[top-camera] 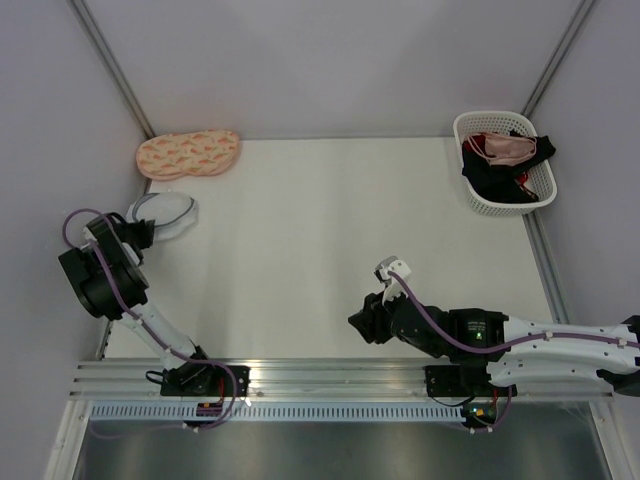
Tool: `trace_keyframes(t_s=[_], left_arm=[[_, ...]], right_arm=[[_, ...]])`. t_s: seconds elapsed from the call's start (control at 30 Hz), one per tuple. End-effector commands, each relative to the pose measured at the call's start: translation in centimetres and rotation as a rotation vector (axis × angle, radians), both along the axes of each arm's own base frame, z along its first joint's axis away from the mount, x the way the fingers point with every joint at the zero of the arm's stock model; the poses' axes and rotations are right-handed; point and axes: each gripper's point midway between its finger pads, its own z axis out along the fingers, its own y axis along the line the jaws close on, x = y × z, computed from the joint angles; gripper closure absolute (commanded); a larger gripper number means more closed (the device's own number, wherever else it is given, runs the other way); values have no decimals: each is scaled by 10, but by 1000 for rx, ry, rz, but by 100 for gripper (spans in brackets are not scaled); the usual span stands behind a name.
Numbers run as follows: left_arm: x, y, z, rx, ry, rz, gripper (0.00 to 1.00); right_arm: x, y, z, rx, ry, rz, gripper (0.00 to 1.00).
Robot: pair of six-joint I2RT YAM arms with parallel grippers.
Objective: Unzip the laundry bag and remove the bra
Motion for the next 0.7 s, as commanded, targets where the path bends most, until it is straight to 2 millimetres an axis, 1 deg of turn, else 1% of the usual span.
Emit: trace_keyframes(t_s=[0.0, 0.03, 0.07, 0.1, 0.13, 0.17, 0.23, 0.27, 0.3, 0.37, 0.4, 0.43, 0.47, 0.5, 0.53, 0.57, 0.6, 0.63, 0.67], left_arm=[[32, 6, 28, -33, -154, -73, 86], [31, 8, 32, -25, -162, -72, 70], [28, 8, 38, -12, -170, -69, 42], [24, 9, 41, -3, -170, -61, 32], [19, 13, 43, 9, -170, -49, 18], [12, 9, 48, 14, -176, -49, 3], [6, 3, 57, -3, -207, -41, 0], [-1, -7, 52, -23, -205, -44, 0], [-4, -10, 64, -11, -231, -49, 1], [-14, -22, 64, -43, -209, -60, 0], [-19, -32, 74, -45, -211, -92, 0], [-23, -38, 76, -48, -204, -110, 0], [-26, -45, 94, -20, -225, -133, 0], [-30, -54, 99, 5, -222, -179, 0], [-36, -64, 100, -2, -198, -203, 0], [-41, -70, 106, 32, -201, -229, 0], [-48, -78, 134, 92, -252, -254, 0], [-58, -86, 132, 85, -223, -265, 0], [-65, -91, 137, 107, -217, -277, 0]], right_arm=[[2, -3, 2, 4, 5, -32, 57], [2, -2, 1, 3, 9, -34, 56], [2, -2, 1, 3, 7, -33, 55], [3, -1, 2, 3, 5, -34, 54], [4, 1, 3, 3, 0, -32, 54], [4, 2, 4, 4, -4, -30, 51], [3, 7, 3, -3, -9, -16, 48], [4, 8, 5, -6, -18, -10, 45], [2, 11, 4, -10, -13, 5, 43], [1, 15, 3, -20, -12, 16, 39], [-1, 19, 4, -11, -8, 32, 38], [-2, 20, 1, -9, -4, 37, 36], [-2, 23, 3, 9, -7, 42, 34], [-4, 23, 5, 22, -5, 50, 32], [-4, 23, 4, 27, -6, 52, 26], [-3, 24, 6, 42, -9, 51, 24], [-2, 23, 11, 60, -14, 45, 21], [-2, 21, 10, 66, -17, 40, 13], [-2, 20, 12, 74, -19, 39, 10]])
